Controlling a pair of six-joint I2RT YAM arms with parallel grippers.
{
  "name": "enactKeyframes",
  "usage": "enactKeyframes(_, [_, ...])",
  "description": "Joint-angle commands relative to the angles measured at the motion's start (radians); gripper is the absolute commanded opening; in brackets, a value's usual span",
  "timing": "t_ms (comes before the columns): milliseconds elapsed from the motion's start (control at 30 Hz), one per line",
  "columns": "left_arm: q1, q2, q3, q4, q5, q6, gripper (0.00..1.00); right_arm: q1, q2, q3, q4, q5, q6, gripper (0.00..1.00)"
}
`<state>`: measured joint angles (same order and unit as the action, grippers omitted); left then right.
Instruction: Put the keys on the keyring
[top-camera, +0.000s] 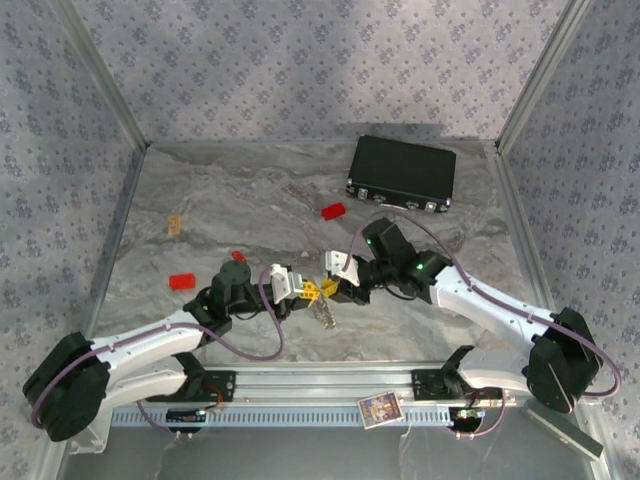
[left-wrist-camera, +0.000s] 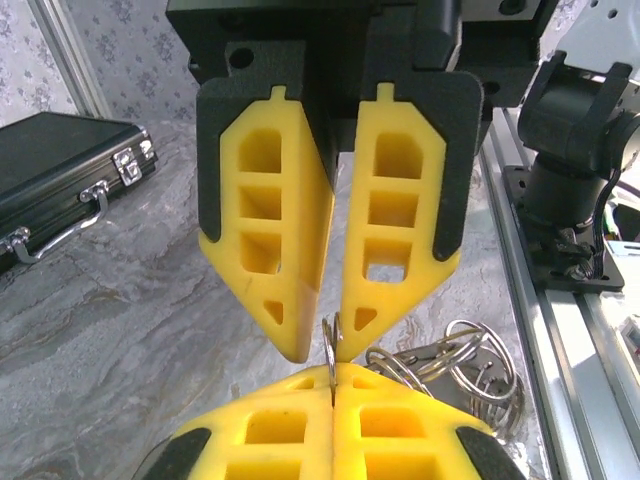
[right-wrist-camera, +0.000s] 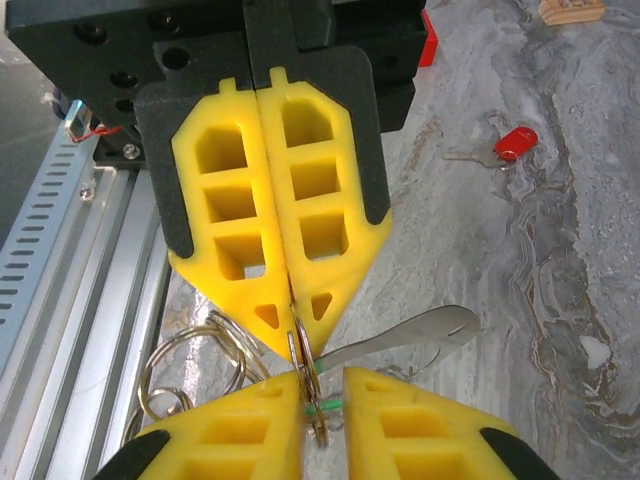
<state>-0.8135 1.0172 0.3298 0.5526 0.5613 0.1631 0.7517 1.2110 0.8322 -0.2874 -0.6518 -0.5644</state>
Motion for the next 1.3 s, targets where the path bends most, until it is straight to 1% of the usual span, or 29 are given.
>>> enactKeyframes(0, [0.003,-0.002,0.002,0.085,0.046,-0.013,0.00,-0.008,0.000,-0.005,0.019,-0.042,0.018,0.16])
enactKeyframes(100, [0.002,-0.003,0.008,0.073,0.052,-0.007,0.00,-0.015,0.001,-0.005,0.032,-0.075,0.028,0.11])
enactKeyframes(167, [0.002,-0.003,0.011,0.067,0.048,-0.002,0.00,-0.019,0.008,-0.008,0.048,-0.101,0.037,0.03])
enactKeyframes(200, [0.003,-0.003,0.013,0.058,0.039,-0.004,0.03,-0.019,0.012,-0.004,0.041,-0.105,0.036,0.00])
enactKeyframes(300, [0.003,-0.015,0.030,0.001,0.000,0.005,0.25,-0.021,0.015,0.021,-0.013,-0.083,0.005,0.00])
enactKeyframes(333, [0.003,-0.021,0.040,-0.033,-0.017,0.013,0.31,-0.019,0.012,0.030,-0.032,-0.065,-0.005,0.00])
enactKeyframes(400, [0.001,-0.028,0.070,-0.127,-0.035,0.041,0.33,-0.012,0.007,0.055,-0.085,-0.015,-0.031,0.00])
enactKeyframes(500, [0.000,-0.025,0.102,-0.214,-0.067,0.070,0.33,0.008,0.017,0.117,-0.201,0.072,-0.082,0.00])
enactKeyframes(633, [-0.002,-0.012,0.124,-0.237,-0.064,0.081,0.32,0.051,0.060,0.197,-0.330,0.203,-0.133,0.00])
enactKeyframes(700, [-0.001,-0.005,0.131,-0.234,-0.059,0.082,0.30,0.065,0.078,0.226,-0.369,0.238,-0.140,0.00])
enactKeyframes(767, [-0.004,-0.001,0.137,-0.231,-0.050,0.083,0.28,0.074,0.085,0.246,-0.378,0.242,-0.138,0.00])
enactKeyframes(900, [-0.004,0.002,0.138,-0.227,-0.041,0.085,0.17,0.089,0.086,0.258,-0.361,0.219,-0.129,0.00])
enactKeyframes(967, [-0.003,0.001,0.135,-0.223,-0.037,0.086,0.14,0.090,0.086,0.257,-0.346,0.201,-0.122,0.00])
enactKeyframes(1167, [-0.004,-0.001,0.105,-0.167,-0.034,0.068,0.00,0.075,0.064,0.205,-0.265,0.139,-0.076,0.01])
enactKeyframes(1267, [-0.004,-0.009,0.063,-0.089,-0.034,0.043,0.00,0.040,0.031,0.143,-0.191,0.083,-0.036,0.16])
